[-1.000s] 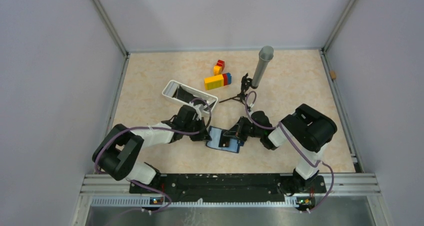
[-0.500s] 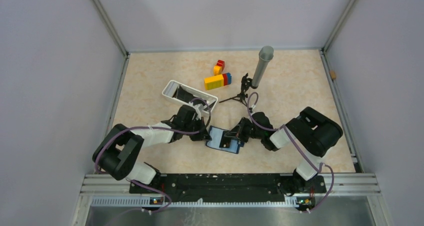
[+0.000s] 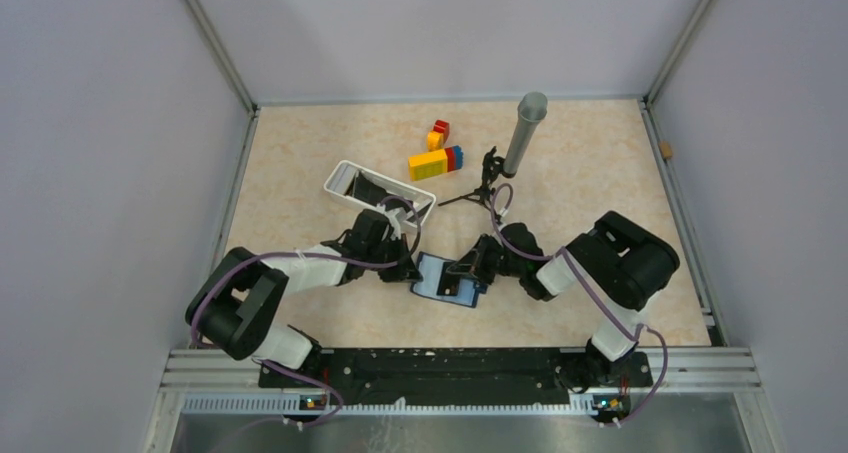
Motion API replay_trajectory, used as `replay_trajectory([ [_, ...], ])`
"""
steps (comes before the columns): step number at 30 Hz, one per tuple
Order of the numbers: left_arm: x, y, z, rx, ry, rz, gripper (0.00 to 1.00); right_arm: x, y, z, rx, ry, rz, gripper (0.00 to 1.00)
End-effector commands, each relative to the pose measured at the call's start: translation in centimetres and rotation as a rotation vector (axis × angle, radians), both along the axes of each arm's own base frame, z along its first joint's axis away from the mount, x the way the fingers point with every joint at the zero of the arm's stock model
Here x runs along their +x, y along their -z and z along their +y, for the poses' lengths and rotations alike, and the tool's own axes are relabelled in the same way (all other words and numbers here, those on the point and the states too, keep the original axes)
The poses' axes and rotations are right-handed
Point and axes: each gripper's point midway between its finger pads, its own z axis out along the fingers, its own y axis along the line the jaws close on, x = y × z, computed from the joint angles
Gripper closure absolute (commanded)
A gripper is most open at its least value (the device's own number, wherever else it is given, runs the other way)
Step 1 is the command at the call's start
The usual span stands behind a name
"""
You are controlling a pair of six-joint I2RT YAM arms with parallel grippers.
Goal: Put the credit cards into the card holder
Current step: Insert the credit card into the card holder.
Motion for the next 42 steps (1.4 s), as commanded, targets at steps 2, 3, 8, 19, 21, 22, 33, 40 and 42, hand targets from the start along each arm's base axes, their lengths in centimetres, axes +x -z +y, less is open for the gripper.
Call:
replay_trajectory([
  [2, 0.0, 0.7, 0.3, 0.023, 0.018, 0.001, 1.00, -1.9, 4.8, -1.7, -0.166, -0.020, 0.078, 1.00],
  [3, 0.0, 0.8, 0.3, 0.024, 0.019, 0.005, 1.00, -1.9, 4.8, -1.7, -0.168, -0.021, 0.078, 1.00],
  [8, 0.1, 0.8, 0.3, 0.024, 0.018, 0.001, 1.00, -2.1, 4.9, -1.6, -0.166, -0.027, 0.092, 1.00],
  [19, 0.1, 0.8, 0.0, 0.017, 0.030, 0.011, 1.00, -2.2, 5.0, -0.7, -0.133, -0.054, 0.098, 1.00],
  [21, 0.2, 0.9, 0.1, 0.023, 0.022, 0.012, 1.00, -2.2, 5.1, -0.8, -0.135, -0.052, 0.101, 1.00],
  [22, 0.2, 0.9, 0.1, 0.023, 0.018, 0.012, 1.00, -2.1, 5.2, -0.7, -0.138, -0.052, 0.104, 1.00],
  [33, 0.4, 1.3, 0.9, 0.058, -0.036, 0.016, 1.00, -1.4, 4.6, -1.8, -0.228, -0.029, 0.074, 0.81],
  [40, 0.4, 0.9, 1.1, 0.058, -0.048, 0.003, 1.00, -0.9, 4.0, -2.6, -0.301, -0.019, 0.047, 0.72],
  [42, 0.5, 0.8, 1.2, 0.058, -0.054, -0.004, 1.00, -0.5, 3.5, -3.0, -0.325, -0.010, 0.024, 0.69],
])
